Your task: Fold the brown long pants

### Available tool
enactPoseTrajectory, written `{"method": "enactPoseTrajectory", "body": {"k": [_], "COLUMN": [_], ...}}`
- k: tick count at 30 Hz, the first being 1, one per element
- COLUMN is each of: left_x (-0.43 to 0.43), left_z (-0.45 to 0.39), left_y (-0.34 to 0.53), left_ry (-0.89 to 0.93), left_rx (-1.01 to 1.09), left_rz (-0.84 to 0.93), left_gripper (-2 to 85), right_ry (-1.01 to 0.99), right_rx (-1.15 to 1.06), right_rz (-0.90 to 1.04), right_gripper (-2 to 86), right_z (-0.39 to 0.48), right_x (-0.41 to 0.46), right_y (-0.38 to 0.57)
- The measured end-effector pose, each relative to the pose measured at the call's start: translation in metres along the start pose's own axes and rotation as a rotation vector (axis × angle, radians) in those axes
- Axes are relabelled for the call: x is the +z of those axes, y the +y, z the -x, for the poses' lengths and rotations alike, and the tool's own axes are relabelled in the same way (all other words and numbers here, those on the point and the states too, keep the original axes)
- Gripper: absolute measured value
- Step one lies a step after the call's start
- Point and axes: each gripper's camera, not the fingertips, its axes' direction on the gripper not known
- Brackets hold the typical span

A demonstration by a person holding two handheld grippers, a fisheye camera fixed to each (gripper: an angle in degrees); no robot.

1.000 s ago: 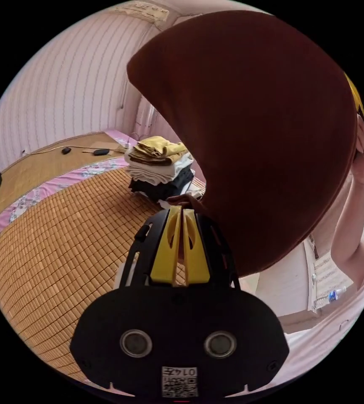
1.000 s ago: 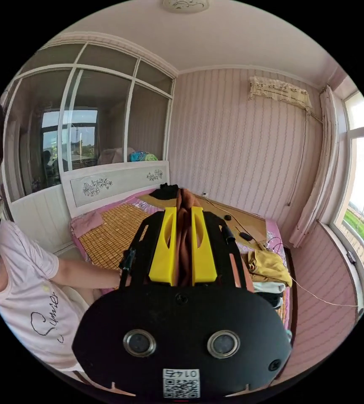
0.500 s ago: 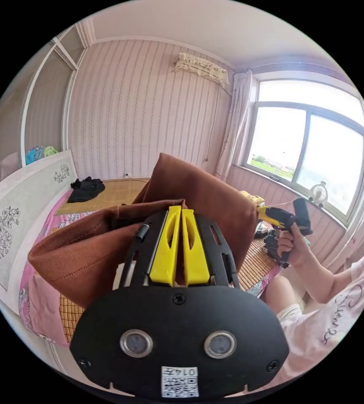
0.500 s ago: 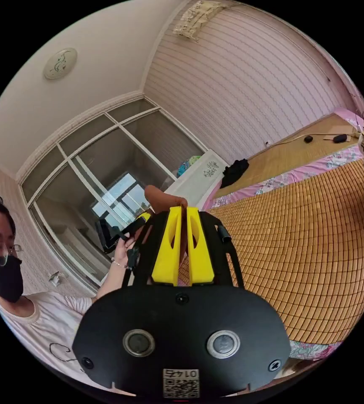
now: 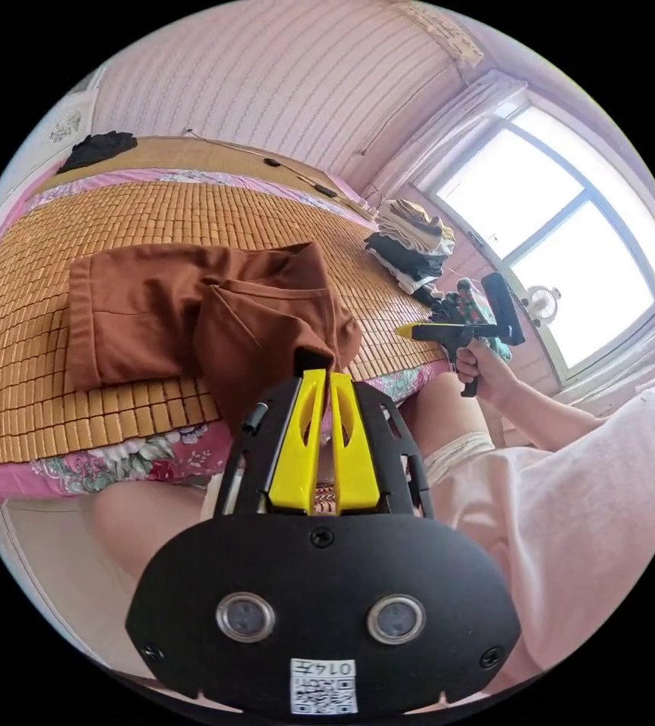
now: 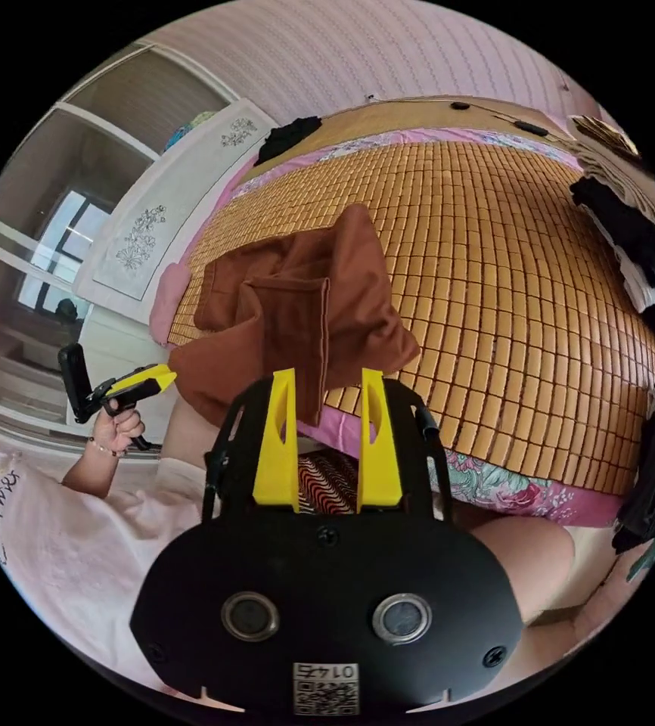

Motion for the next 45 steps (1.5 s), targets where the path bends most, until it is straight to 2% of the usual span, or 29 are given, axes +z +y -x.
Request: {"method": "enactPoseTrajectory", "body": {"k": [4, 6, 11, 16, 19, 22, 23, 25, 27, 29, 32, 35, 37, 41, 43, 45], "left_x": [-0.026, -0.032, -0.030, -0.002, 0.020, 0.047, 0.053, 0.085, 0.098, 0.098, 0.093, 0.083, 0.064, 0.026, -0.009, -0.037], "left_z": [0.070, 0.099, 0.142, 0.177, 0.194, 0.214, 0.218, 0.235, 0.247, 0.253, 0.249, 0.223, 0.203, 0.174, 0.165, 0.172], "left_y": [-0.004, -0.011, -0.038, -0.063, -0.071, -0.073, -0.072, -0.063, -0.052, -0.044, -0.044, -0.055, -0.065, -0.080, -0.071, -0.050], "left_ry": [-0.246, -0.271, -0.366, -0.380, -0.390, -0.398, -0.402, -0.389, -0.361, -0.325, -0.304, -0.338, -0.276, -0.213, -0.202, -0.217], "left_rx": [-0.157, -0.230, -0.270, -0.294, -0.308, -0.355, -0.366, -0.431, -0.510, -0.538, -0.475, -0.300, -0.234, -0.129, -0.060, -0.058], "left_rz": [-0.044, -0.067, -0.097, -0.041, 0.007, 0.071, 0.090, 0.218, 0.237, 0.196, 0.164, 0.125, 0.017, -0.138, -0.252, -0.323], "left_gripper": [2.3, 5.0, 7.1, 8.5, 9.9, 10.9, 10.9, 10.7, 10.3, 8.5, 4.3, 3.4, 3.0, 2.8, 3.1, 3.6], "right_ry": [-0.002, -0.023, 0.010, -0.185, -0.242, -0.205, -0.177, -0.012, 0.077, -0.021, -0.106, -0.140, -0.170, -0.060, 0.069, 0.148], "right_rx": [-0.052, -0.034, -0.040, -0.173, -0.186, -0.176, -0.179, -0.224, -0.207, -0.175, -0.153, -0.096, -0.048, -0.023, 0.017, 0.088], "right_rz": [0.060, 0.081, 0.164, 0.130, 0.171, 0.215, 0.237, 0.302, 0.361, 0.381, 0.242, 0.057, -0.124, -0.413, -0.592, -0.644], "right_gripper": [23.4, 26.0, 24.0, 14.1, 19.3, 21.8, 21.4, 14.1, 10.2, 3.7, 2.3, 1.6, 1.4, 1.4, 1.5, 1.7], "right_z": [0.030, 0.036, 0.049, 0.089, 0.112, 0.133, 0.138, 0.150, 0.145, 0.135, 0.114, 0.078, 0.051, 0.032, 0.021, 0.008], "right_x": [0.053, 0.068, 0.102, 0.097, 0.111, 0.131, 0.137, 0.159, 0.172, 0.166, 0.116, 0.037, -0.033, -0.140, -0.202, -0.232], "right_y": [-0.053, -0.077, -0.118, -0.124, -0.131, -0.140, -0.143, -0.151, -0.155, -0.157, -0.154, -0.153, -0.149, -0.131, -0.106, -0.088]}}
